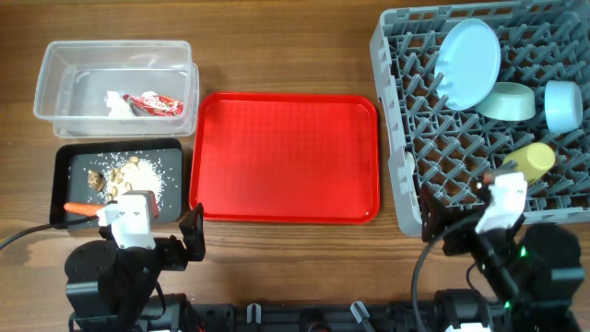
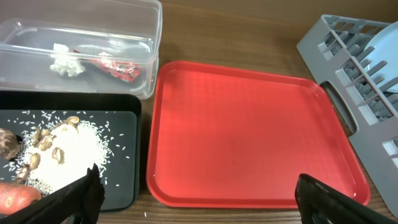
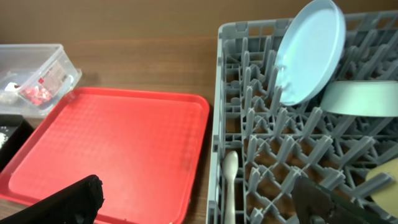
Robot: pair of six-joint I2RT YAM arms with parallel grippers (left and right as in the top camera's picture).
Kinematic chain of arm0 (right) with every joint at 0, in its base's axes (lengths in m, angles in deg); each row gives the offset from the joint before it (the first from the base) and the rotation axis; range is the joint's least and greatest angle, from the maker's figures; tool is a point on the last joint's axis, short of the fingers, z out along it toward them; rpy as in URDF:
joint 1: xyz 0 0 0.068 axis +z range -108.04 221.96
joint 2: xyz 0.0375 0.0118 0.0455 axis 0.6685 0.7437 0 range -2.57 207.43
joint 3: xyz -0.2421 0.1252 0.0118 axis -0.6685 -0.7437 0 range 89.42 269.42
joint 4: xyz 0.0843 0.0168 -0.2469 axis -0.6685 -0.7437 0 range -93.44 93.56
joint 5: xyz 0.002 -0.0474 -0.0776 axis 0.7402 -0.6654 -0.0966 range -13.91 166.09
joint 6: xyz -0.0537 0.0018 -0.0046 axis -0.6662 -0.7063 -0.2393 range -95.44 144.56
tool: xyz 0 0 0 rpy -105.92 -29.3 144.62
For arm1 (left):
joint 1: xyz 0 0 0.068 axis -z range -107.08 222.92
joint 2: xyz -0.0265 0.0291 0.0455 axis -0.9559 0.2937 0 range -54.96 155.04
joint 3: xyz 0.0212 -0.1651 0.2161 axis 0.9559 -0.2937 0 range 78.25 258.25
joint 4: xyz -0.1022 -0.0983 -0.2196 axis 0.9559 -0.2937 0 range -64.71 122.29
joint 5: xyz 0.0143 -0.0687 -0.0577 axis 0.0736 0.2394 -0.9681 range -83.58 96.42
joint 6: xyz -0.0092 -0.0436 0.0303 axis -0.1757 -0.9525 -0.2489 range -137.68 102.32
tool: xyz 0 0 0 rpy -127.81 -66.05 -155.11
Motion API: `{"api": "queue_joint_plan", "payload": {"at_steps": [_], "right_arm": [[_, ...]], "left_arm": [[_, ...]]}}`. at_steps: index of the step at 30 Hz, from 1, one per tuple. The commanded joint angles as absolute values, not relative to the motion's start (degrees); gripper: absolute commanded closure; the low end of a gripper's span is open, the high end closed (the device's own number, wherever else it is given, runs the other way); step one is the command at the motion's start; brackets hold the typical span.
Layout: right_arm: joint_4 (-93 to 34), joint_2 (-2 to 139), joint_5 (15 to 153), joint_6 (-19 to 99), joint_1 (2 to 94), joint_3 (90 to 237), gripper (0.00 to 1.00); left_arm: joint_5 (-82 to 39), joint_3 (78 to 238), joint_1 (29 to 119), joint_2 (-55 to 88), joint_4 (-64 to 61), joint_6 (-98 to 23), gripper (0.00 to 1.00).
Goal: Sort waste into correct bins and load items into the dishwasher rack
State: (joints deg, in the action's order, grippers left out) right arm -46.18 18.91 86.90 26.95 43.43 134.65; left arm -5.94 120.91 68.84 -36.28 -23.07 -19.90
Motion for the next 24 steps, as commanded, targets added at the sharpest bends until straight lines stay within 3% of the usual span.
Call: {"api": "queue_joint_plan", "payload": {"at_steps": [1, 9, 18, 24], "right_arm": [[-42.46, 11.91, 84.95, 25.93, 43.39, 127.9, 0.0], [-15.86, -0.68, 86.48, 26.01, 43.41, 109.91, 0.0], [14.21, -2.38, 85.96, 26.01, 43.41, 92.64, 0.0], [13.51, -2.4, 83.58, 25.75, 43.39, 89.71, 0.0]], "left_arm": [[-6.84, 120.58, 69.04, -36.59, -23.09, -19.81, 0.0], [-6.84, 120.58, 69.04, -36.56, -23.09, -19.81, 0.0], [-6.84, 120.58, 69.04, -36.56, -23.09, -19.81, 0.0], [-6.84, 120.58, 69.04, -36.59, -23.09, -19.81, 0.0]]}}
